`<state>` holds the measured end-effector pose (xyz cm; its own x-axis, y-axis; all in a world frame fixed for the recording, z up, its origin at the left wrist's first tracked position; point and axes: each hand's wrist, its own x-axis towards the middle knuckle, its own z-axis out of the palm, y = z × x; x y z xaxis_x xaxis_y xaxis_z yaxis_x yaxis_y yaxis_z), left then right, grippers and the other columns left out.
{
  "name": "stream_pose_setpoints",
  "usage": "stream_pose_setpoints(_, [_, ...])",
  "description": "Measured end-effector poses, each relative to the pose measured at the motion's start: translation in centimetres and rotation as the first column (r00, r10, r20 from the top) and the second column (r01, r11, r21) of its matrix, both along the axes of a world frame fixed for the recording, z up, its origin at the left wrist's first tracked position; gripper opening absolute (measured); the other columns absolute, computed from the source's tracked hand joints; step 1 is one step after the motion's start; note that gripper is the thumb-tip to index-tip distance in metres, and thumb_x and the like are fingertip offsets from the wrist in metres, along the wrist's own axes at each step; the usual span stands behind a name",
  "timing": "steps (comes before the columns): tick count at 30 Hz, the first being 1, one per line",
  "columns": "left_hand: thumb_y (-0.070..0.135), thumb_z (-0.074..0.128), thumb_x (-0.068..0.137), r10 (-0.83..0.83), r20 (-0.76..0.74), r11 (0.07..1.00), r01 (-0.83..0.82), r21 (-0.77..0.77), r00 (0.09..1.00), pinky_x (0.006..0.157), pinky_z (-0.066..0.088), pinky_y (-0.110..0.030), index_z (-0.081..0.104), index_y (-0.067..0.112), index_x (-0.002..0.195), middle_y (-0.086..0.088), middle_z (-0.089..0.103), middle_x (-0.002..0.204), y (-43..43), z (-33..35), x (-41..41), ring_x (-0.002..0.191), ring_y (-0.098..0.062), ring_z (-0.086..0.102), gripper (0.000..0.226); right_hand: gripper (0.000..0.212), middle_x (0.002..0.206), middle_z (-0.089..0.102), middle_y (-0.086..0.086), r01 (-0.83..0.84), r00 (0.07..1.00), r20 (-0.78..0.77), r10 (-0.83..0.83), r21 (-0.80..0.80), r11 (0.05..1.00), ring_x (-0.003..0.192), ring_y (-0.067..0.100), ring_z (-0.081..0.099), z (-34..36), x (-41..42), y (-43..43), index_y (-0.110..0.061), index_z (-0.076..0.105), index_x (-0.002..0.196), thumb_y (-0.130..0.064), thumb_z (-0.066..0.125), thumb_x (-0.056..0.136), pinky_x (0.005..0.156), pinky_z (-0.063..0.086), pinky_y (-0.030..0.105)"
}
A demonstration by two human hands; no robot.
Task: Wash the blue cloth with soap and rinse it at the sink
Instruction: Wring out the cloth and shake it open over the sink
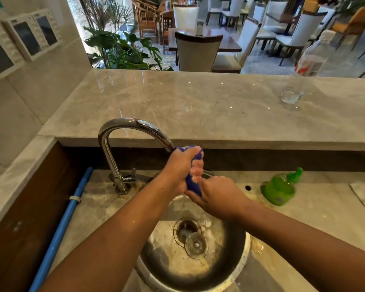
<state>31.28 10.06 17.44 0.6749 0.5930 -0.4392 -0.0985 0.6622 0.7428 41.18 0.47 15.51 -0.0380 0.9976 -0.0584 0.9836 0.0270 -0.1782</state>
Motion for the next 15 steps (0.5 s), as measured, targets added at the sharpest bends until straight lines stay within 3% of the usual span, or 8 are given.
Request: stream_pose_setpoints(15, [0.022,0.049,0.1,0.058,-0.02,0.997,-0.057,0.053,0.998,0.037,0.028,-0.021,0.056,0.013,0.073,0.003,0.041,0.052,-0.6,0.4,-0.6,0.039,-0.008,0.034,0.03,0.052,0.07,0.062,-0.007,-0.078,0.996,0.053,0.072,0.119,0.99,0.058,0.008,0.059,-1.5,0.5,0.6,-0.026,0.058,0.095,-0.067,0.026,0.096,0.064,0.057,0.031])
